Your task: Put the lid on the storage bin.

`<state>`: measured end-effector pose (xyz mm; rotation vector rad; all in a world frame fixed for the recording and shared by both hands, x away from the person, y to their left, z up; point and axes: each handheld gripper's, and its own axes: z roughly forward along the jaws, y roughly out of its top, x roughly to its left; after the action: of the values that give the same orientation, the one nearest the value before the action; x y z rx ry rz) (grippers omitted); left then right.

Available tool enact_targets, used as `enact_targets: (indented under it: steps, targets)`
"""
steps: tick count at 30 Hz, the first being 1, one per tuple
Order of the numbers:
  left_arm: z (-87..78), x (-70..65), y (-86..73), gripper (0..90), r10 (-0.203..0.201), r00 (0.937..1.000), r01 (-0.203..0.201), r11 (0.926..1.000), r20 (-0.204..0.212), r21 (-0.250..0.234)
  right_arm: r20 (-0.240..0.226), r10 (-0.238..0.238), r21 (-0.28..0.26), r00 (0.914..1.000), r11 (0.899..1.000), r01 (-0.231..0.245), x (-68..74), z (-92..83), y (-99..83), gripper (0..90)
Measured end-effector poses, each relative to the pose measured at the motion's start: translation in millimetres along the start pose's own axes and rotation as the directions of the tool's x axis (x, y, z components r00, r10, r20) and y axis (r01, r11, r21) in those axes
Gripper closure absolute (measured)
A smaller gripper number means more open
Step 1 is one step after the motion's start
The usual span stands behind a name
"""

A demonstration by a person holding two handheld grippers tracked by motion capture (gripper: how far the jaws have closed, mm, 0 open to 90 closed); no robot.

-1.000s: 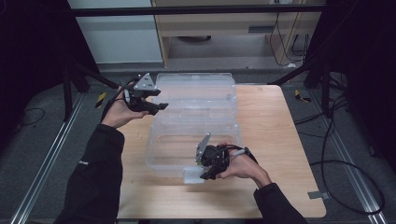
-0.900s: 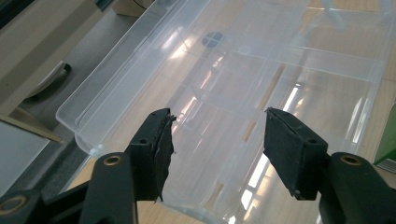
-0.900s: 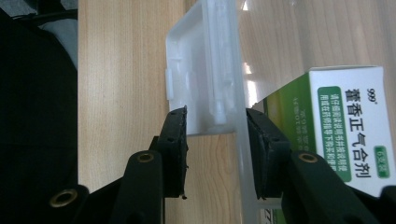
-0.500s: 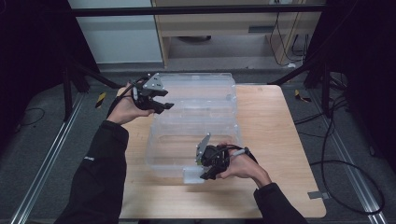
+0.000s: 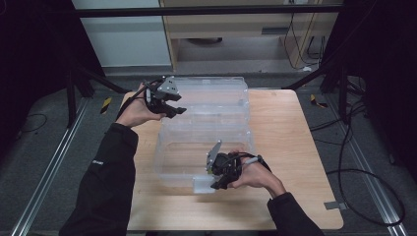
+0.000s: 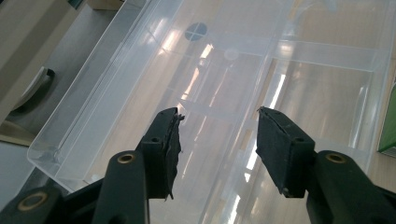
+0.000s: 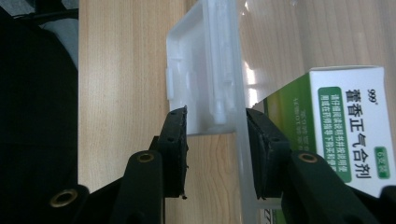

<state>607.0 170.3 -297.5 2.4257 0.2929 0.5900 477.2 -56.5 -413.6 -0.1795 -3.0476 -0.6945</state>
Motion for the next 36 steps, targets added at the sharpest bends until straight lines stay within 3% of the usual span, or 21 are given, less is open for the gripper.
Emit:
enact_targets:
  steps: [10,21,26,36]
  targets:
    - [10.7,1.2,4.8,50.1,0.046,0.999,-0.046,0.9967,0.003,0.067,0.003,-0.003,0.003,1.0,1.0,0.003,0.0,-0.1,0.1,62.2]
    - [21.1,1.4,6.6,52.9,0.065,0.9973,-0.068,0.994,0.036,0.087,0.002,-0.006,0.001,1.0,1.0,0.006,-0.2,0.1,0.2,62.2]
    - [25.7,-1.3,7.8,57.6,0.081,0.9953,-0.087,0.9893,0.054,0.117,0.004,-0.003,0.003,1.0,1.0,0.003,0.1,0.1,0.2,62.2]
    - [25.6,-3.4,8.2,72.0,0.09,0.9924,-0.1,0.9879,0.084,0.119,0.006,-0.002,0.004,1.0,1.0,0.002,0.3,0.1,0.3,62.2]
